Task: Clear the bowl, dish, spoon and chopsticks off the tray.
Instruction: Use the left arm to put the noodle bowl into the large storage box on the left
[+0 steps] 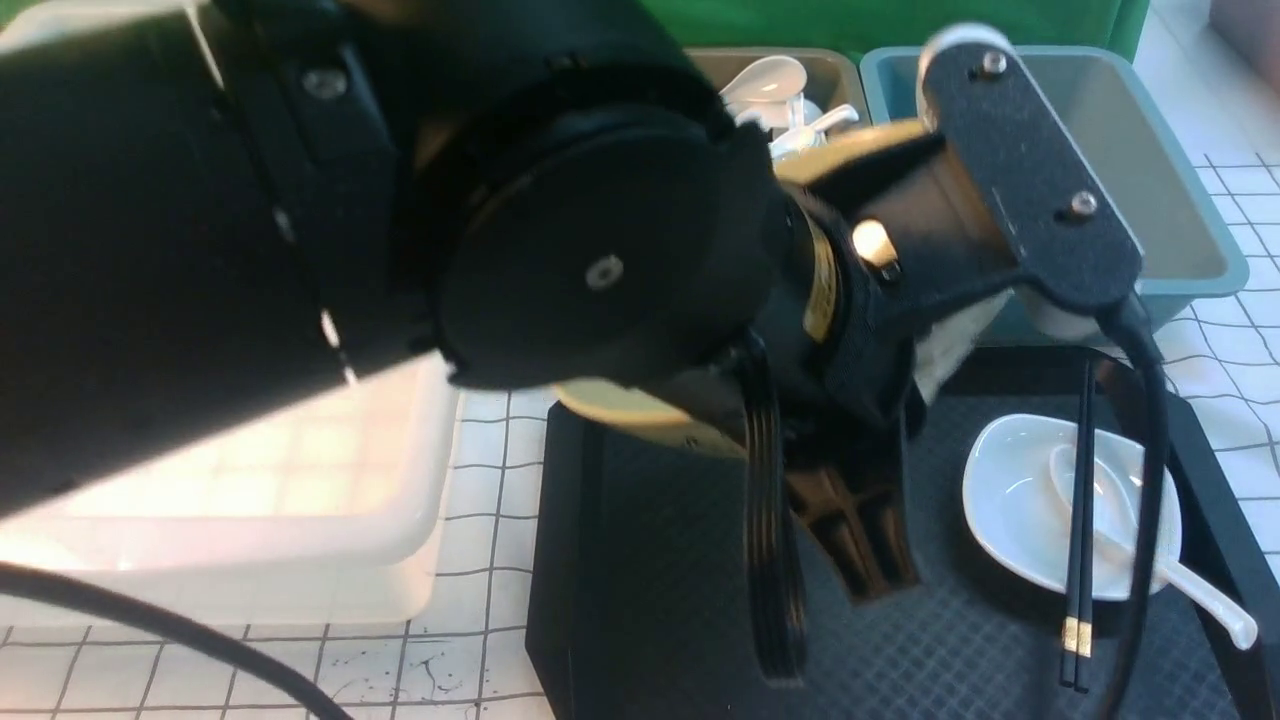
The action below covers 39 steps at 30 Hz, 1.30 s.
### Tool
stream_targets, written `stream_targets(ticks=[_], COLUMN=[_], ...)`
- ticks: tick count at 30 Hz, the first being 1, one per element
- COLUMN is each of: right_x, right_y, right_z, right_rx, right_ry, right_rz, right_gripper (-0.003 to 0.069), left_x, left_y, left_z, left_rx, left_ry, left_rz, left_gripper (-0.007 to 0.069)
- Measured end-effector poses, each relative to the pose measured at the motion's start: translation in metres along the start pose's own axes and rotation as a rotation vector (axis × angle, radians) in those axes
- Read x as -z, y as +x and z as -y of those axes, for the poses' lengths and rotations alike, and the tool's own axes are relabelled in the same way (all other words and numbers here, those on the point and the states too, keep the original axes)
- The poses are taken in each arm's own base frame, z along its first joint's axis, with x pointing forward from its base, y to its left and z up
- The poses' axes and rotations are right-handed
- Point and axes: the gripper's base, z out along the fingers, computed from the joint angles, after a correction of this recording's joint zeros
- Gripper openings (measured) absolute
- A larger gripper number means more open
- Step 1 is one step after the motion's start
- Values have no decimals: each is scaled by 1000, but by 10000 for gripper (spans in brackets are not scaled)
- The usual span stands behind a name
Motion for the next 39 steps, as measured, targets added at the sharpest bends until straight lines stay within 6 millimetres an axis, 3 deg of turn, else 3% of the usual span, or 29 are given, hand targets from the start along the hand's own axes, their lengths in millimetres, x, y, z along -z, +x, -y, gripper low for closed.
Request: stream_targets(ticks=[5,9,10,12,18,28,33,39], right_x=[0,1,1,1,1,1,1,1], right_y=[0,0,0,0,0,-1,-1,0], right_z=[0,0,0,0,0,0,0,0], right_rx=[-3,-2,-2,-3,-10,-17,-17,-17], right_ry=[0,1,1,1,1,7,7,1], right_rz=[1,3,3,3,3,14,17,5], right_gripper=[74,76,77,78,80,89,90,90], left_x=[22,33,33,37,45,4,-11,-26], left_y=[-1,26,26,61,128,209,239,265], left_z=[-27,-69,-69,-101,-141,-134,-128,-135], left_rx=[6,106,106,264,561,761,798,878], left_ry=[-161,-295,-296,-336,-348,-352,-364,-418], left_rz=[-58,-183,-183,-302,-431,-600,-647,-685], left_gripper=[15,15,15,15,16,16,16,16])
